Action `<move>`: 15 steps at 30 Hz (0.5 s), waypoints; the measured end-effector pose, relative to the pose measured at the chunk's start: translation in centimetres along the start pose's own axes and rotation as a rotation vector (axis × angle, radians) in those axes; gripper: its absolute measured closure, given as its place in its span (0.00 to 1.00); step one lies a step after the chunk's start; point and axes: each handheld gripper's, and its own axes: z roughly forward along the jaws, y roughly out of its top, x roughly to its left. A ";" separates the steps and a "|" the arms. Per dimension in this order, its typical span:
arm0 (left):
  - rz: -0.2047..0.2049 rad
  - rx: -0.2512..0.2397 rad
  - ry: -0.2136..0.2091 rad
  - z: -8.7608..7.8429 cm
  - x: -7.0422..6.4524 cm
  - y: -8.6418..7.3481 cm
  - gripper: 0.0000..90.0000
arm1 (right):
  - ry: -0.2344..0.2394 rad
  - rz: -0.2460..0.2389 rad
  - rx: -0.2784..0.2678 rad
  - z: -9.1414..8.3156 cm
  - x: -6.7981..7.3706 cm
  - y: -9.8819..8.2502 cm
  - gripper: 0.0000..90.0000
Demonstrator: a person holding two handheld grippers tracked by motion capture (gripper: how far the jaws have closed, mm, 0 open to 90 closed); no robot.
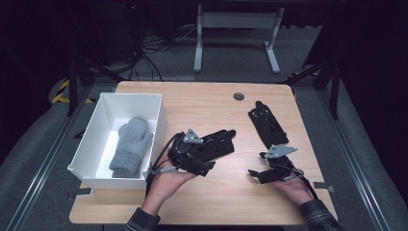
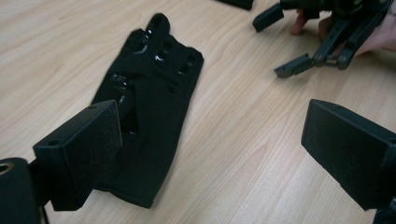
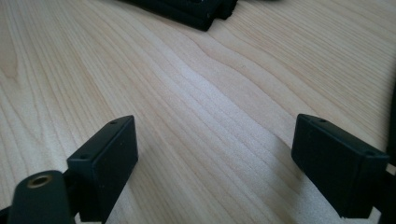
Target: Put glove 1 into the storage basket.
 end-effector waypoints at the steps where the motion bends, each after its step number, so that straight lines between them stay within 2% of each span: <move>1: 0.002 -0.001 0.001 0.3 -0.1 -0.4 0.07 | 0.000 0.000 0.000 0.0 0.0 0.0 0.17; 5: 0.009 -0.002 0.005 1.3 -0.3 -1.9 0.07 | -0.004 0.004 0.001 0.0 0.1 0.0 0.16; 9: 0.019 0.023 0.019 2.1 -0.3 -3.3 0.07 | -0.008 0.009 0.004 0.1 0.2 0.1 0.15; 15: 0.018 0.042 0.039 2.6 -0.2 -5.4 0.07 | -0.011 0.011 0.005 0.1 0.2 0.1 0.14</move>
